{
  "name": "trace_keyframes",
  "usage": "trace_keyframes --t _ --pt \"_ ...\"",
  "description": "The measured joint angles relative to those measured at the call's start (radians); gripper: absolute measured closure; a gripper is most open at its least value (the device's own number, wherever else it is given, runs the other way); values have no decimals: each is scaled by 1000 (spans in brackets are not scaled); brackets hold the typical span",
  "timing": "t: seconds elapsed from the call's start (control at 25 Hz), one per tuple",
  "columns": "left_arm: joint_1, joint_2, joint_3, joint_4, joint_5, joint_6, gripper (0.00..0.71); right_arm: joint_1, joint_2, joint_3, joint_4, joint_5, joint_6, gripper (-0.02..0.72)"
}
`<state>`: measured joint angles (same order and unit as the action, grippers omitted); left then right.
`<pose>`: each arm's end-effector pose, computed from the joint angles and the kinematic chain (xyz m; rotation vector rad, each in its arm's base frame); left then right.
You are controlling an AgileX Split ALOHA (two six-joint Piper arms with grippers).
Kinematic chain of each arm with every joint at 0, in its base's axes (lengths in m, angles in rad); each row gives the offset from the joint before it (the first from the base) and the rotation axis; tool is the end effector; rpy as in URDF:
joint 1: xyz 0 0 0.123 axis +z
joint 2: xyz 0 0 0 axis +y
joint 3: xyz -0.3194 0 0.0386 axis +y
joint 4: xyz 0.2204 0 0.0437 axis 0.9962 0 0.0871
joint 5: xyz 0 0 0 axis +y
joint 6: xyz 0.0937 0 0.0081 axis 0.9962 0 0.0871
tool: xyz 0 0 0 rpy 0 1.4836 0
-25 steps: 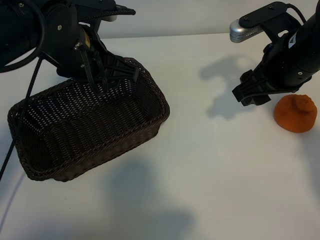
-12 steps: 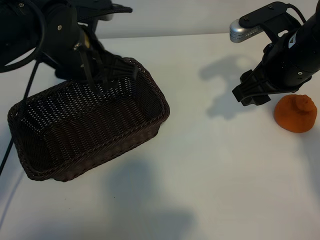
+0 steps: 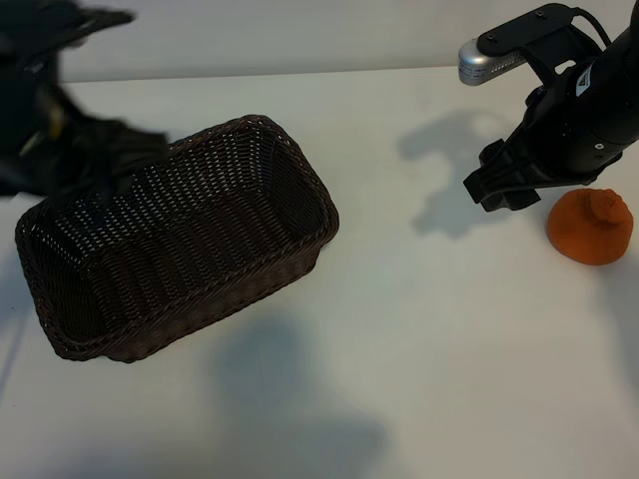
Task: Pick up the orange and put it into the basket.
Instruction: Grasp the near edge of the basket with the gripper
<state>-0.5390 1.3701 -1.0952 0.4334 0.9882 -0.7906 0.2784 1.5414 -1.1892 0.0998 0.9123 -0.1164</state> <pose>0.2191 -0.0926 0.3462 -0.1076 2.5828 0.1039 0.2741 0.0861 0.3218 -0.4784 2.7102 0.1694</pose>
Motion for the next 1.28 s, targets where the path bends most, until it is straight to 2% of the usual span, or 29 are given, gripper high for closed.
trace_keyframes --t 0.24,0.56,1.08,1.28 --pt "0 -180 209 74 4 -232 118 0 0 0 0 3 0 107" --pt "0 -311 331 140 67 -401 118 0 0 0 0 3 0 107" --pt "0 -311 356 126 30 -491 118 0 0 0 1 4 0 108" --pt "0 -311 356 147 95 -543 127 0 0 0 1 5 0 108"
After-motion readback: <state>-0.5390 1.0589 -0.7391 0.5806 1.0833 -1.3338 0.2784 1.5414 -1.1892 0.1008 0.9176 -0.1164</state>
